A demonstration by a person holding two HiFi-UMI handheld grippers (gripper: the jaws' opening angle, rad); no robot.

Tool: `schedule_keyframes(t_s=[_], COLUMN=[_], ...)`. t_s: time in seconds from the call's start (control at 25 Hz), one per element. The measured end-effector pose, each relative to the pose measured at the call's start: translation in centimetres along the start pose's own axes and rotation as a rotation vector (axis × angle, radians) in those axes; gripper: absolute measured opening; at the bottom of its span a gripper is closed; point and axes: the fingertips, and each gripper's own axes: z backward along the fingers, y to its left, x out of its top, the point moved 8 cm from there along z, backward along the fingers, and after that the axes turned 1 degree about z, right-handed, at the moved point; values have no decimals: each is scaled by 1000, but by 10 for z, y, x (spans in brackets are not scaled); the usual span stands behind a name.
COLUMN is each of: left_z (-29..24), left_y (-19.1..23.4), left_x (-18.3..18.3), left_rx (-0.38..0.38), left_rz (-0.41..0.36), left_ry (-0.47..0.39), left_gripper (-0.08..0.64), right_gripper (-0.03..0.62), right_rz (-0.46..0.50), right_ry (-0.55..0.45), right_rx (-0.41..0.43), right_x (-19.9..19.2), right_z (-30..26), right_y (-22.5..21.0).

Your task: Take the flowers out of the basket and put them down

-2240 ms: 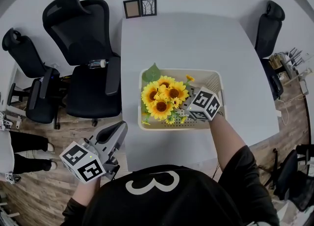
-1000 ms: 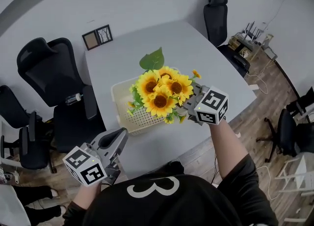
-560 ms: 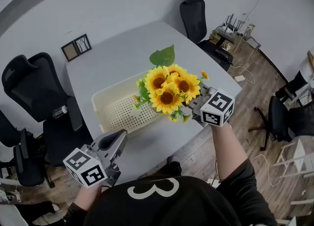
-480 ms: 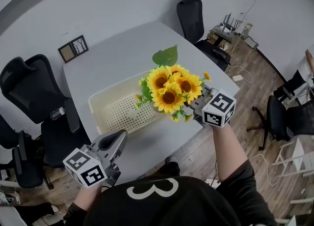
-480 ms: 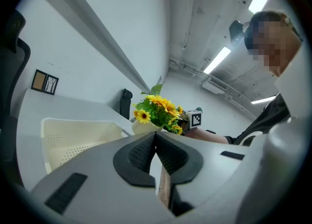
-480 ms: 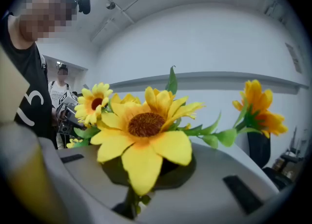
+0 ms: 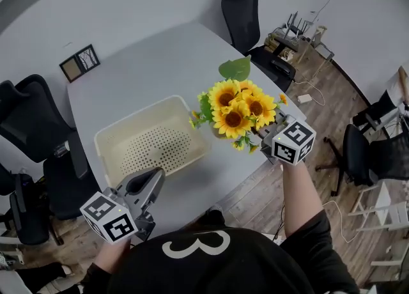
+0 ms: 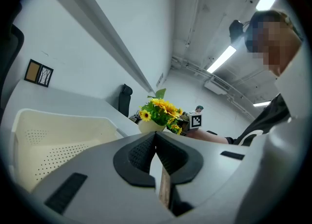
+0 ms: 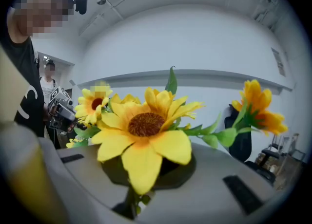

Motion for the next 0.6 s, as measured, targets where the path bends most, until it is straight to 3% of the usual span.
schedule_keyframes(t_s=[0.6], left_z=[-86], left_y=[10], left_x=[-15], left_rx=[82], left_rz=[77], left_ry=[34], left_gripper=[12], right_gripper=[43], right_rz=[-82], right_ry=[104], right_rx=[17], right_x=[-94], right_z=[-14], right_y=[-83])
